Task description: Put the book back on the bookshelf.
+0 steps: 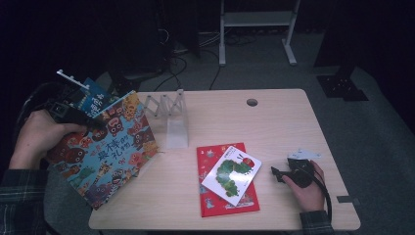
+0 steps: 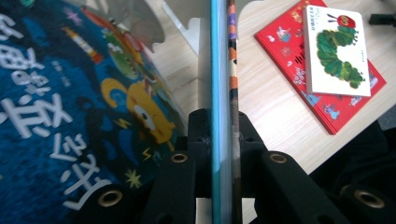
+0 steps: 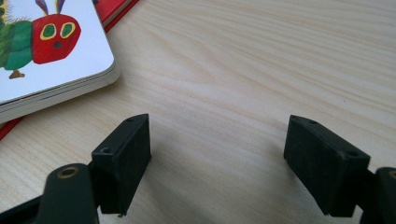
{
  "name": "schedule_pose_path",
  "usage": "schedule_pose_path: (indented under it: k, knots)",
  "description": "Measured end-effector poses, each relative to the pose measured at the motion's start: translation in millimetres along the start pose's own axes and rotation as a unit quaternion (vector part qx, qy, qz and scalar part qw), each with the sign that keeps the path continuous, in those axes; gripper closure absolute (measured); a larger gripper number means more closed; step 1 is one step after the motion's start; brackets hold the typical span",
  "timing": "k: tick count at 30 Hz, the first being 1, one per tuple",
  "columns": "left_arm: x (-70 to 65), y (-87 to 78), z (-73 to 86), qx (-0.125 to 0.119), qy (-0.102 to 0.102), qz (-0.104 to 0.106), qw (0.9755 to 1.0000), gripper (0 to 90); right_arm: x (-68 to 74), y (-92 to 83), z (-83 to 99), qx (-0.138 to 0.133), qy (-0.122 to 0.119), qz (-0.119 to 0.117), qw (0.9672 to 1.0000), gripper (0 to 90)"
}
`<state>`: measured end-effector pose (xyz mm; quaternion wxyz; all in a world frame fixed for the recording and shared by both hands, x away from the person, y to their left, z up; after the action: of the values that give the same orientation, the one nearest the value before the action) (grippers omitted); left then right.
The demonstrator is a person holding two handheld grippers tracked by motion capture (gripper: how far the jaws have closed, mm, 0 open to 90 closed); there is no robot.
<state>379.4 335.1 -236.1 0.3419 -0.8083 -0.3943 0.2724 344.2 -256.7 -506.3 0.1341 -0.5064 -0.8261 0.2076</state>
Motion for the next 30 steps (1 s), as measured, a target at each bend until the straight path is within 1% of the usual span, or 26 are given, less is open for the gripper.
schedule_pose_path:
  k: [4, 6, 7, 10, 13, 16, 18, 21, 23, 26, 30]
  knots:
    - [5.3, -2.0, 1.4, 0.000, -0.012, 0.000, 0.9999, 80.5, -0.1, 0.0, 0.0, 0.000, 0.000, 0.000, 1.0000, 21.8]
    - [9.3, -3.1, 2.4, -0.002, -0.027, -0.004, 0.9996, 80.6, -0.1, 0.0, 0.0, 0.000, 0.000, 0.000, 1.0000, 21.8]
    - [12.8, -4.4, 3.0, 0.001, -0.033, -0.006, 0.9994, 80.6, 0.0, 0.0, 0.0, 0.000, 0.000, 0.000, 1.0000, 21.8]
    - [21.2, -7.6, 4.5, -0.002, -0.057, -0.013, 0.9983, 80.6, 0.0, 0.0, 0.0, 0.000, 0.000, 0.000, 1.0000, 21.8]
    - [26.0, -9.6, 6.2, -0.001, -0.069, -0.013, 0.9975, 80.6, -0.1, 0.0, 0.0, 0.000, 0.000, 0.000, 1.0000, 21.8]
    - [32.8, -11.9, 7.5, 0.000, -0.086, -0.015, 0.9962, 80.6, -0.1, 0.0, 0.0, 0.000, 0.000, 0.000, 1.0000, 21.8]
    - [36.5, -13.4, 7.2, 0.000, -0.094, -0.018, 0.9954, 80.6, -0.1, 0.0, 0.0, 0.000, 0.000, 0.000, 1.0000, 21.9]
    - [40.7, -14.6, 4.5, -0.003, -0.109, -0.028, 0.9936, 80.6, -0.1, 0.0, 0.0, 0.000, 0.000, 0.001, 1.0000, 21.9]
    - [43.6, -14.6, 1.7, -0.004, -0.115, -0.032, 0.9928, 80.6, -0.2, -0.1, 0.0, 0.000, 0.001, 0.002, 1.0000, 21.9]
    - [46.3, -13.7, -2.9, -0.016, -0.124, -0.039, 0.9914, 80.6, -0.2, -0.1, 0.0, 0.000, 0.001, 0.002, 1.0000, 21.8]
    - [49.0, -10.6, -9.9, -0.025, -0.134, -0.048, 0.9895, 80.6, -0.2, -0.1, 0.0, 0.000, 0.001, 0.002, 1.0000, 21.9]
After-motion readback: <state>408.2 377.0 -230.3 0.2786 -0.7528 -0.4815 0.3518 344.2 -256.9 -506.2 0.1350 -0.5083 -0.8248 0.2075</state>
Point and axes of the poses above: each handheld gripper's, and its own axes: y roughly forward along the jaws, z roughly out of its underside, x roughly to its left, the point moved 3 cm from there along y, roughly forward along the jaws, and after that the axes turned 13 degrees about -x, right-handed, at the moved point
